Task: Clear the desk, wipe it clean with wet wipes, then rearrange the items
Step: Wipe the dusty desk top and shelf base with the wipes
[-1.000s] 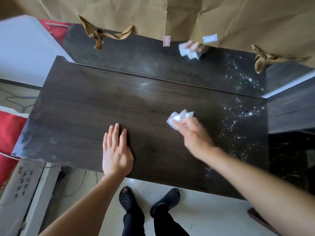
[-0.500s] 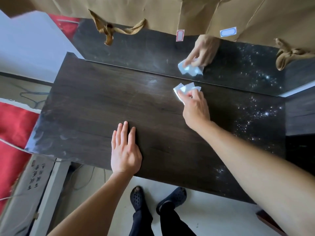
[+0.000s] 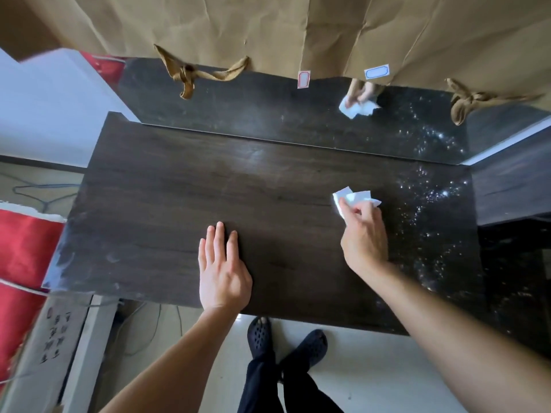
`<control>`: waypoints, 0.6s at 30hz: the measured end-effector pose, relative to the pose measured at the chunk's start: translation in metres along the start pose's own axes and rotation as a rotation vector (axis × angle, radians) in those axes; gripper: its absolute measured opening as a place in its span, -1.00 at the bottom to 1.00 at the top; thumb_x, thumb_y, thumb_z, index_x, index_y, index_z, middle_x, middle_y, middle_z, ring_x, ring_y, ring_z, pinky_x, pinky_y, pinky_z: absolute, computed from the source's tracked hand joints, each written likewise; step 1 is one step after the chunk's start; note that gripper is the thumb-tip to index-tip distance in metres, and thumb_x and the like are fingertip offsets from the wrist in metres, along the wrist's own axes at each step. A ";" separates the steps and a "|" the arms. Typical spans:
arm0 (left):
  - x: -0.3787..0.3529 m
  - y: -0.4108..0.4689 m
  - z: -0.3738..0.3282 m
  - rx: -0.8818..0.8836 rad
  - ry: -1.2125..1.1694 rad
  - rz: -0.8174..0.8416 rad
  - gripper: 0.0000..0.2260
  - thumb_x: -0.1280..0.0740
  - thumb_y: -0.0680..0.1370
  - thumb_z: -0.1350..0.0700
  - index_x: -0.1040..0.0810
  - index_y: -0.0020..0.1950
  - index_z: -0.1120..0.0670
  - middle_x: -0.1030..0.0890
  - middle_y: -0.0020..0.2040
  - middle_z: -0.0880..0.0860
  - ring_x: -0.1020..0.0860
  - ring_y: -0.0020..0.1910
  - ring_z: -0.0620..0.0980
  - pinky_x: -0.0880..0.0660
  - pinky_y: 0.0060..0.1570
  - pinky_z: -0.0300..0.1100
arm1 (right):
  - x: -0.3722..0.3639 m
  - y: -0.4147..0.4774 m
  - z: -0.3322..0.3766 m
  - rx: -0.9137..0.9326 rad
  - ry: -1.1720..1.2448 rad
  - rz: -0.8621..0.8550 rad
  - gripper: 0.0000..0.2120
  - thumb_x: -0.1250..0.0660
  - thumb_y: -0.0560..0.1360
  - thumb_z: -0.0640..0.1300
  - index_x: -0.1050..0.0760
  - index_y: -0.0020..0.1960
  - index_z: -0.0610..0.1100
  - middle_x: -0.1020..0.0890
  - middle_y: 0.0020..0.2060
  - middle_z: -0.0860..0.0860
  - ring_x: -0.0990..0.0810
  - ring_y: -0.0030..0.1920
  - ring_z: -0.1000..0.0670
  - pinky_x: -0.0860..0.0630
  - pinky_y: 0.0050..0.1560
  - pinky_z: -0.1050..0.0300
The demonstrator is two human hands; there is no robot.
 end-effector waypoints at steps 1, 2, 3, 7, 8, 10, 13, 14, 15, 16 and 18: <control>0.001 0.000 0.000 -0.001 -0.006 0.003 -0.57 -0.07 0.49 0.18 -0.43 0.32 0.26 -0.31 0.43 0.29 -0.20 0.45 0.27 -0.08 0.45 0.10 | -0.005 -0.011 0.019 0.070 0.010 0.036 -0.45 -0.26 0.33 -0.46 -0.51 0.25 -0.08 -0.49 -0.06 -0.14 -0.45 -0.07 -0.21 -0.50 -0.12 -0.07; 0.001 0.000 0.001 -0.003 -0.016 0.011 -0.57 -0.07 0.49 0.18 -0.43 0.32 0.26 -0.32 0.43 0.29 -0.22 0.45 0.27 -0.08 0.44 0.09 | -0.012 -0.030 0.036 0.179 0.023 0.098 -0.46 -0.22 0.36 -0.41 -0.50 0.26 -0.04 -0.49 -0.05 -0.11 -0.44 -0.07 -0.16 -0.48 -0.13 -0.03; 0.003 0.001 0.003 -0.012 -0.029 0.023 -0.57 -0.07 0.49 0.19 -0.44 0.31 0.26 -0.33 0.42 0.29 -0.23 0.44 0.27 -0.09 0.44 0.09 | -0.018 -0.052 0.050 0.301 0.039 0.163 -0.48 -0.18 0.38 -0.37 -0.48 0.27 0.00 -0.50 -0.04 -0.08 -0.43 -0.08 -0.13 -0.46 -0.15 0.02; 0.009 0.000 0.027 -0.104 -0.012 0.076 -0.54 -0.03 0.48 0.19 -0.45 0.33 0.24 -0.34 0.42 0.27 -0.24 0.44 0.24 -0.16 0.41 0.09 | -0.014 -0.087 0.038 0.535 0.064 0.230 -0.51 -0.29 0.38 -0.43 -0.52 0.23 -0.06 -0.51 -0.04 -0.06 -0.45 -0.12 -0.10 -0.46 -0.17 0.06; 0.012 -0.002 0.036 -0.105 0.000 0.076 -0.54 -0.03 0.48 0.19 -0.44 0.34 0.24 -0.33 0.43 0.27 -0.24 0.44 0.24 -0.15 0.42 0.08 | -0.010 -0.075 0.026 0.477 0.046 0.190 -0.50 -0.30 0.36 -0.46 -0.53 0.22 -0.08 -0.51 -0.04 -0.08 -0.46 -0.12 -0.12 -0.49 -0.17 0.05; 0.017 -0.003 0.050 -0.071 0.017 0.063 -0.53 -0.04 0.48 0.18 -0.42 0.36 0.24 -0.31 0.44 0.27 -0.21 0.45 0.25 -0.10 0.43 0.07 | -0.001 -0.039 0.002 0.221 -0.021 0.105 -0.45 -0.31 0.33 -0.50 -0.54 0.23 -0.10 -0.49 -0.02 -0.14 -0.47 -0.07 -0.20 -0.54 -0.19 -0.03; 0.018 -0.002 0.056 -0.046 0.031 0.062 -0.51 -0.04 0.48 0.15 -0.38 0.38 0.23 -0.28 0.45 0.28 -0.17 0.47 0.25 -0.07 0.45 0.08 | 0.004 0.003 -0.004 -0.139 -0.089 0.030 -0.44 -0.24 0.34 -0.50 -0.47 0.28 -0.12 -0.44 0.04 -0.19 -0.42 0.07 -0.26 -0.48 -0.17 -0.06; 0.017 -0.002 0.056 -0.048 0.027 0.066 -0.51 -0.03 0.48 0.14 -0.38 0.38 0.23 -0.27 0.45 0.28 -0.17 0.47 0.25 -0.07 0.45 0.09 | 0.002 0.002 0.008 -0.172 -0.096 0.016 -0.45 -0.23 0.34 -0.49 -0.45 0.29 -0.14 -0.43 0.05 -0.19 -0.41 0.08 -0.26 -0.47 -0.14 -0.05; 0.017 -0.003 0.055 -0.051 0.021 0.069 -0.51 -0.04 0.48 0.14 -0.38 0.38 0.24 -0.27 0.45 0.28 -0.16 0.47 0.26 -0.07 0.45 0.09 | -0.003 -0.006 0.024 -0.156 -0.089 0.019 -0.45 -0.24 0.35 -0.47 -0.43 0.30 -0.15 -0.43 0.05 -0.19 -0.42 0.08 -0.25 -0.49 -0.13 -0.05; 0.017 -0.003 0.055 -0.055 0.016 0.070 -0.51 -0.04 0.48 0.14 -0.38 0.38 0.24 -0.27 0.45 0.29 -0.16 0.47 0.26 -0.08 0.45 0.10 | -0.011 -0.023 0.041 -0.089 -0.060 0.036 -0.45 -0.24 0.35 -0.46 -0.43 0.30 -0.15 -0.44 0.03 -0.18 -0.44 0.05 -0.22 -0.51 -0.12 -0.04; 0.017 -0.002 0.056 -0.065 0.011 0.065 -0.51 -0.04 0.47 0.15 -0.39 0.37 0.26 -0.27 0.45 0.30 -0.17 0.46 0.27 -0.10 0.44 0.12 | -0.026 -0.072 0.066 0.078 0.036 0.104 -0.48 -0.23 0.37 -0.44 -0.46 0.29 -0.14 -0.48 -0.03 -0.13 -0.48 -0.04 -0.14 -0.53 -0.15 0.02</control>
Point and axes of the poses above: each hand's wrist, its own y-axis towards the middle knuckle, its own x-axis out of the back of the hand, z = x × y, the point moved 1 cm from there along y, towards the middle knuckle
